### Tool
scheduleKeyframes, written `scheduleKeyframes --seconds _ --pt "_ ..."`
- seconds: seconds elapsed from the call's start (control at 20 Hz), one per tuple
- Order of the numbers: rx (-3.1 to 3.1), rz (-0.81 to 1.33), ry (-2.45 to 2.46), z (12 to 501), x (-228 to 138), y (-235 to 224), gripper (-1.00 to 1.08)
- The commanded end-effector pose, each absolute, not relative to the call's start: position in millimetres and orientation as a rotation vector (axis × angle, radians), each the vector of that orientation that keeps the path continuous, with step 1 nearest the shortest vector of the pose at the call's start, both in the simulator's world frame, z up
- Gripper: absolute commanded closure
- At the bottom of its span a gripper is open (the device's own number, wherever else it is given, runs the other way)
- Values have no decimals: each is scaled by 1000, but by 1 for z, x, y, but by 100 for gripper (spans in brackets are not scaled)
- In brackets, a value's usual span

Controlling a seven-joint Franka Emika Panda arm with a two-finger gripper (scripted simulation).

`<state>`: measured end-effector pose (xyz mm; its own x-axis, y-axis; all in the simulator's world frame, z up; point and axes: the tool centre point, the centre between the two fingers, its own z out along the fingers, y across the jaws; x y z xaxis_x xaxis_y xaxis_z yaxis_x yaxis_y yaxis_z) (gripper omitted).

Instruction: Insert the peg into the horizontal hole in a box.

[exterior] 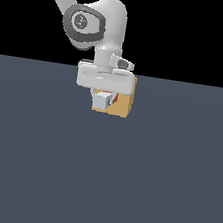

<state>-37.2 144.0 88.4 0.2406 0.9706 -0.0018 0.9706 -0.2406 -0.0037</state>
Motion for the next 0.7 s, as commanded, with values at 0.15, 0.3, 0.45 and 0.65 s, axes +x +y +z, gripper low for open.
scheduleKeyframes --seconds 0.15,0.3,0.45,0.65 --pt "-2473 -2 -1938 91 -27 184 108" --pt "-2473 -3 -1938 91 -23 200 108" --pt "-2473 -4 -1938 91 -20 209 108" --pt "-2473 -4 -1938 91 -19 214 108"
